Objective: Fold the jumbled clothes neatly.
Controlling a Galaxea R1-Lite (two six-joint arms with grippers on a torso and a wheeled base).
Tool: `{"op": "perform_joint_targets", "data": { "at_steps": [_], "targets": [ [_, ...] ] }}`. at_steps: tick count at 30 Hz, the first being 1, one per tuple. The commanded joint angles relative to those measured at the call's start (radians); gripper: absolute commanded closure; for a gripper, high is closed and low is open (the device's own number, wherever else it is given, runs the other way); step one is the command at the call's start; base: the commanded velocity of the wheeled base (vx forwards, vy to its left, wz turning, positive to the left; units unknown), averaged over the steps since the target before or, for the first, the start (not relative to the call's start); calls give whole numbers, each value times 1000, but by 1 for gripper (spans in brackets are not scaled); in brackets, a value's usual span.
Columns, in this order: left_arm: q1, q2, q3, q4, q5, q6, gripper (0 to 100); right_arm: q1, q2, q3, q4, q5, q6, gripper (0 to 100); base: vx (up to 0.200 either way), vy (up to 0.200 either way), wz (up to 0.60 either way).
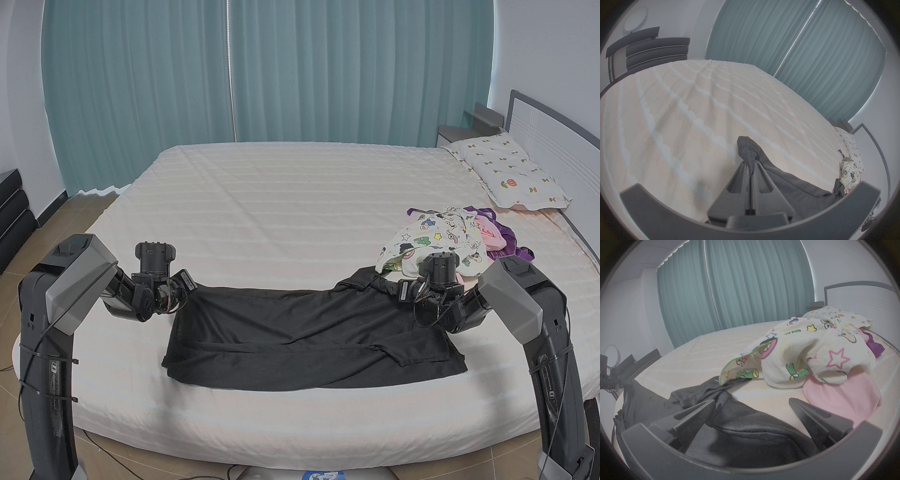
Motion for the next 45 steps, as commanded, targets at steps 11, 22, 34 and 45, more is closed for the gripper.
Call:
{"op": "perform_joint_targets", "data": {
  "at_steps": [11, 22, 34, 45],
  "targets": [
    [0, -1, 13, -2, 13, -2, 100, 38, -16, 46, -50, 3, -42, 0, 0, 0, 0],
    [-1, -1, 16, -2, 15, -2, 100, 49, 26, 17, -58, -9, -88, 100, 0, 0, 0],
    [2, -14, 16, 0, 15, -2, 100, 30, -56, 54, -82, -6, -38, 100, 0, 0, 0],
    [17, -16, 8, -28, 22, -5, 100, -31, -82, 51, -79, -8, 88, 100, 0, 0, 0]
  ]
}}
